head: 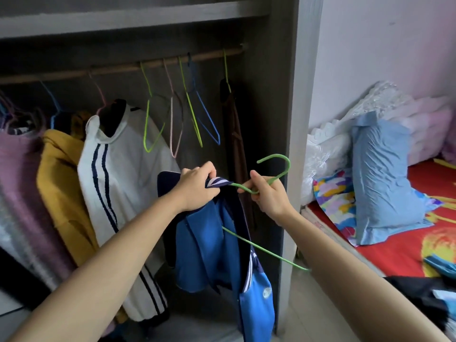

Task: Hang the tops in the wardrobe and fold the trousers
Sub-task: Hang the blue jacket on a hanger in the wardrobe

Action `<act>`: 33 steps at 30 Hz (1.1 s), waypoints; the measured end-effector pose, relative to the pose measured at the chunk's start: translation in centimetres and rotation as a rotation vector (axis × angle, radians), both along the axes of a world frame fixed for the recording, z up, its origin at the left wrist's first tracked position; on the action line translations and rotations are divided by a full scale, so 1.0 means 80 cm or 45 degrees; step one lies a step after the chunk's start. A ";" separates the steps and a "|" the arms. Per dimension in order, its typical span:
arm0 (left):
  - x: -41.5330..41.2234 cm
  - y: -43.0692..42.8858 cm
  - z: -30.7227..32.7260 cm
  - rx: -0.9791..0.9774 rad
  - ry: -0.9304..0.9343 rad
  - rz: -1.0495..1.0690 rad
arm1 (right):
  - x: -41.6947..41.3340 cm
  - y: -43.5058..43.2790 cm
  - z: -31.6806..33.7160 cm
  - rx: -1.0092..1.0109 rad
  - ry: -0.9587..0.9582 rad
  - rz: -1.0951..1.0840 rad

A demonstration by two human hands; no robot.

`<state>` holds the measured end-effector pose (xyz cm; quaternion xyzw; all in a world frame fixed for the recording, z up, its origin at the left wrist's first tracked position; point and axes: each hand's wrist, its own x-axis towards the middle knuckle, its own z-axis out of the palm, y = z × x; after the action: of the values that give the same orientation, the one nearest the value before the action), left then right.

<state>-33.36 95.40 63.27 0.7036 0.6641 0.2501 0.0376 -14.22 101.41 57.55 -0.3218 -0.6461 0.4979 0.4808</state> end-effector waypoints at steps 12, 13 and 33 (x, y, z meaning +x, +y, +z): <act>-0.012 0.017 -0.006 0.312 0.009 0.390 | 0.010 -0.004 -0.049 0.768 -0.429 -0.746; -0.014 0.016 -0.003 0.351 0.001 0.421 | 0.011 -0.009 -0.059 0.828 -0.403 -0.813; -0.086 -0.051 0.034 0.522 -0.119 0.583 | 0.031 0.036 -0.115 -0.019 -0.826 -0.301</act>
<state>-40.27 91.29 66.01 0.5163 0.7387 0.4129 -0.1318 -11.71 104.31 48.31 -0.5394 -0.7200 0.3152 0.3023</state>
